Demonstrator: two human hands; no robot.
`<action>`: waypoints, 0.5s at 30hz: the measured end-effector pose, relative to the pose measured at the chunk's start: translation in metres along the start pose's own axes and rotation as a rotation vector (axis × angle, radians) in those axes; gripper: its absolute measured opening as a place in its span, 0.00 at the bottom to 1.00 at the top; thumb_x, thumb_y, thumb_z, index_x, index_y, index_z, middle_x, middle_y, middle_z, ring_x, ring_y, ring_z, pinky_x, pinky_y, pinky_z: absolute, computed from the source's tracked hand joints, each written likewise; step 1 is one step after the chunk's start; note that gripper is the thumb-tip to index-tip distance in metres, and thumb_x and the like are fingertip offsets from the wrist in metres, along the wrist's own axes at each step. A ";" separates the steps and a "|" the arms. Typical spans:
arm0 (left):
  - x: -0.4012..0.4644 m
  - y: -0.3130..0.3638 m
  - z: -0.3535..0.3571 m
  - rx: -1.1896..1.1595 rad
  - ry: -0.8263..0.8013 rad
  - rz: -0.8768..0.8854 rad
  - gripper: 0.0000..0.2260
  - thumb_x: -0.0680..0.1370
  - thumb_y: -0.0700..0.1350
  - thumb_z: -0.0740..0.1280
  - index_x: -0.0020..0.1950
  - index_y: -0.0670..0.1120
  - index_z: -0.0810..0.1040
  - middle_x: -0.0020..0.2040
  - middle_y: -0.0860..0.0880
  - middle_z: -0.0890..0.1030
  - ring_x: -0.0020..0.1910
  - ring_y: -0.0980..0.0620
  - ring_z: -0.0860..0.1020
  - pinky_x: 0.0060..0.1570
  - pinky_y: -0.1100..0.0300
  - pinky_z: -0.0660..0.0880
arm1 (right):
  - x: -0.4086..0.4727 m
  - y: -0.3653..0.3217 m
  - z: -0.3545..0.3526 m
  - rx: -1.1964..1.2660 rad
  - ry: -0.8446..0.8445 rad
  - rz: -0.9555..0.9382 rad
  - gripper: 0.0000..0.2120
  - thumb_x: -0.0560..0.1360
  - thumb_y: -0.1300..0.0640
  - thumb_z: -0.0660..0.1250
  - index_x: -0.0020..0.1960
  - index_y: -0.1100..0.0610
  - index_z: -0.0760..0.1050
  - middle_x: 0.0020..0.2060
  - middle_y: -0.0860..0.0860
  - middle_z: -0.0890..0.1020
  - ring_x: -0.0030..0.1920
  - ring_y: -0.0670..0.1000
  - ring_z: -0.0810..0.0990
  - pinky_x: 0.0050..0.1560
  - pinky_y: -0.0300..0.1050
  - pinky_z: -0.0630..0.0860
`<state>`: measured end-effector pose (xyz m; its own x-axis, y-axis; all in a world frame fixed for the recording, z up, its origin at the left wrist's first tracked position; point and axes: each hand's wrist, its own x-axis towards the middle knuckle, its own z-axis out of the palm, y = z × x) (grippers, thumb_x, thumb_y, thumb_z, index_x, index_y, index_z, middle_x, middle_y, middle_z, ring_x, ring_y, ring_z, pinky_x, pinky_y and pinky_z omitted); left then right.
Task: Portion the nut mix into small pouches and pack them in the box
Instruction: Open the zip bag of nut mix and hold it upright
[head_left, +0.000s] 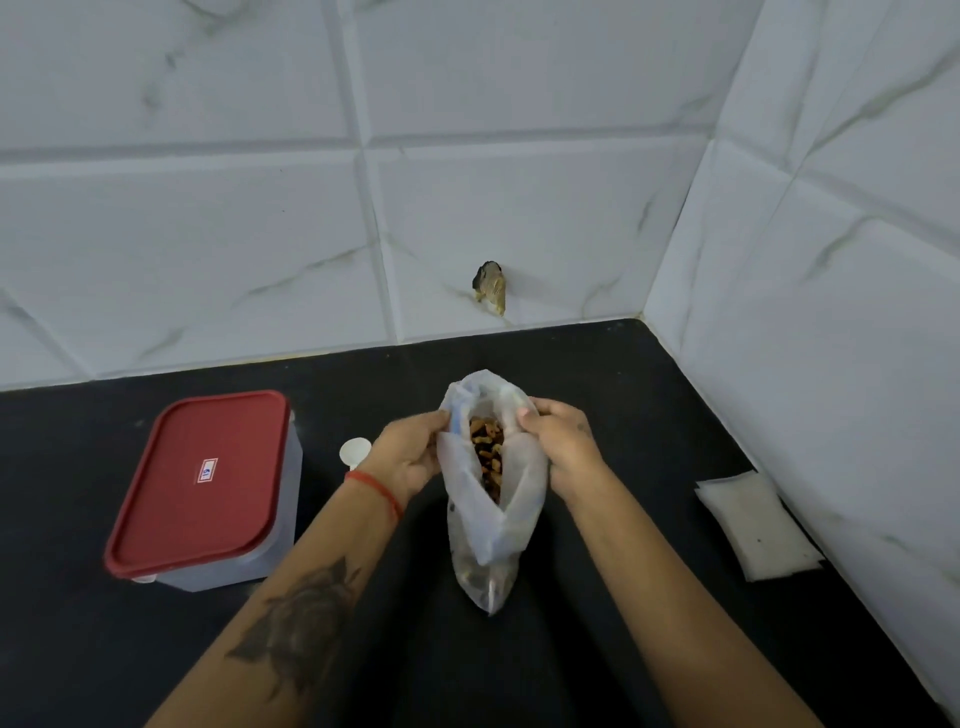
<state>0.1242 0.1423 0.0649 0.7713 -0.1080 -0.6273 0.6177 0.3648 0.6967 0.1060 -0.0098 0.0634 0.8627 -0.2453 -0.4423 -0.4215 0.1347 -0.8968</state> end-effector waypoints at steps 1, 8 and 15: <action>0.001 -0.005 0.000 -0.169 -0.023 -0.066 0.13 0.82 0.42 0.59 0.64 0.38 0.75 0.56 0.41 0.78 0.59 0.44 0.76 0.61 0.50 0.72 | -0.002 0.000 -0.001 0.211 -0.055 0.114 0.11 0.79 0.61 0.62 0.59 0.63 0.77 0.46 0.58 0.81 0.47 0.56 0.80 0.57 0.55 0.76; -0.016 -0.027 -0.009 0.415 0.124 0.182 0.13 0.78 0.50 0.65 0.52 0.40 0.79 0.46 0.43 0.82 0.47 0.46 0.81 0.53 0.46 0.79 | -0.039 0.001 -0.010 -0.442 -0.004 -0.051 0.13 0.76 0.45 0.65 0.44 0.55 0.77 0.44 0.53 0.81 0.47 0.52 0.80 0.49 0.47 0.78; -0.055 -0.034 -0.009 0.583 0.097 0.263 0.09 0.76 0.38 0.66 0.51 0.32 0.78 0.47 0.37 0.82 0.48 0.40 0.82 0.48 0.45 0.80 | -0.064 0.007 -0.017 -0.594 -0.064 -0.158 0.09 0.75 0.54 0.67 0.48 0.60 0.80 0.44 0.57 0.83 0.46 0.55 0.82 0.51 0.54 0.80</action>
<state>0.0595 0.1447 0.0729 0.9078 0.0108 -0.4193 0.4130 -0.1972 0.8891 0.0433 -0.0100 0.0850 0.9347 -0.1584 -0.3181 -0.3549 -0.4606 -0.8135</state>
